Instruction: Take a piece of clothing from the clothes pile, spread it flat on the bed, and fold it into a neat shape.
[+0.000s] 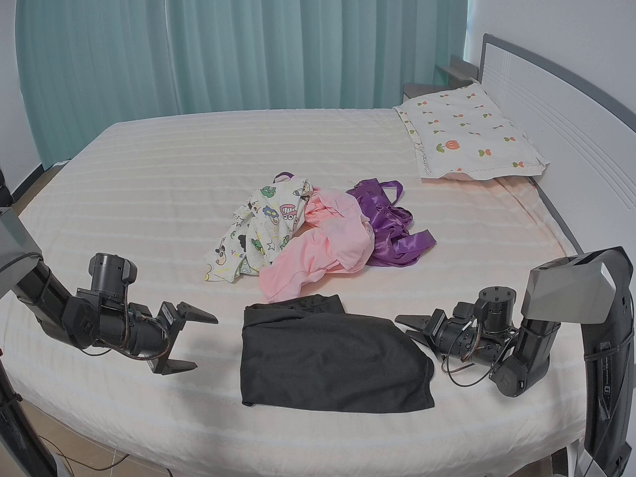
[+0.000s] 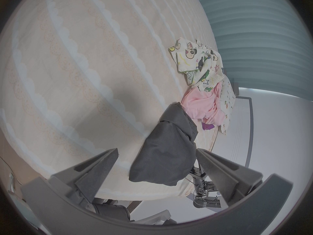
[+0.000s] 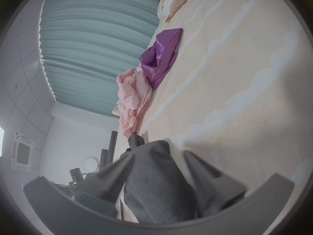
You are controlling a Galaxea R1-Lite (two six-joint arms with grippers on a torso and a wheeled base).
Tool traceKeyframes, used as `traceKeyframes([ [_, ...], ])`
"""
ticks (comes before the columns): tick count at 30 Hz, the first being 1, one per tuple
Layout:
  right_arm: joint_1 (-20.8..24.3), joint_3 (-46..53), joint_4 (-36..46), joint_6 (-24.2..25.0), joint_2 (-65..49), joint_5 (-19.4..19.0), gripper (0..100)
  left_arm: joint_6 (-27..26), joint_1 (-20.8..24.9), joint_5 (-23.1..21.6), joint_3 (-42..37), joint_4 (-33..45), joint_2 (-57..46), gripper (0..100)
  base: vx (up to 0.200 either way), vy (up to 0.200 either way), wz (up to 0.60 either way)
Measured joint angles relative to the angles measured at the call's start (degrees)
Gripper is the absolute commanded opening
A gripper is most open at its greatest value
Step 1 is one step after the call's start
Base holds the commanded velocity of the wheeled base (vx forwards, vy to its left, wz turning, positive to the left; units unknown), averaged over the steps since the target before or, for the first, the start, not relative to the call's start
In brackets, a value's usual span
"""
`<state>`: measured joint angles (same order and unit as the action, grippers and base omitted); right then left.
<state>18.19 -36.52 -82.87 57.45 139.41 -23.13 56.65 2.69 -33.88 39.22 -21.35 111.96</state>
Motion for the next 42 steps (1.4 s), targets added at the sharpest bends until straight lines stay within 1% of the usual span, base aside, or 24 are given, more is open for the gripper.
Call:
traceKeyframes([
  [9,-0.1,0.6,-1.2,0.5,0.0,0.0,0,0.0,0.4,0.2,0.0,0.0,0.3,100,0.000,0.000,0.00],
  [12,-0.1,1.2,-2.8,1.1,-0.1,-0.1,0,0.0,0.4,0.2,0.0,0.0,0.3,100,0.000,0.000,0.00],
  [14,-0.3,1.8,-5.4,1.9,-0.1,-0.6,0,0.0,0.4,0.2,0.0,0.0,0.3,100,0.000,0.000,0.00],
  [17,-0.6,2.9,-6.0,2.8,-0.1,-2.2,0,0.0,0.4,0.2,0.0,0.0,0.3,100,0.000,0.000,0.00],
  [18,-0.9,3.4,-6.1,3.0,-0.2,-3.3,100,0.1,0.4,0.2,0.0,0.0,0.3,100,0.000,0.000,0.00],
  [20,-1.4,4.3,-6.1,2.9,-0.5,-4.6,100,0.0,0.4,0.2,0.0,0.0,0.3,100,0.000,0.000,0.00],
  [22,-1.7,5.0,-6.1,2.1,-0.6,-4.9,100,0.0,0.4,0.2,0.0,0.0,0.3,100,0.000,0.000,0.00],
  [26,-1.5,5.5,-6.1,-2.1,-0.3,-5.3,100,0.0,0.4,0.2,0.0,0.0,0.4,100,0.000,0.000,0.00],
  [28,-1.0,5.4,-6.1,-2.8,0.1,-5.4,100,0.0,0.4,0.2,0.1,0.0,0.4,100,0.000,0.000,0.00],
  [31,0.5,5.3,-6.1,-3.0,0.4,-5.4,100,0.0,0.4,0.2,0.1,0.0,0.4,100,0.000,0.000,0.00],
  [35,1.4,5.0,-6.1,-2.9,0.6,-5.6,100,0.0,0.4,0.3,0.1,0.0,0.4,100,0.000,0.000,0.00],
  [36,1.5,5.0,-6.1,-2.9,0.6,-5.6,0,0.0,0.4,0.3,0.1,0.0,0.4,100,0.000,0.000,0.00],
  [39,1.7,4.6,-6.1,-2.5,0.7,-5.7,0,0.0,0.4,0.3,0.1,0.0,0.4,100,0.000,0.000,0.00],
  [42,1.4,4.1,-6.1,0.0,0.6,-5.9,0,0.0,0.4,0.3,0.1,0.0,0.4,100,0.000,0.000,0.00],
])
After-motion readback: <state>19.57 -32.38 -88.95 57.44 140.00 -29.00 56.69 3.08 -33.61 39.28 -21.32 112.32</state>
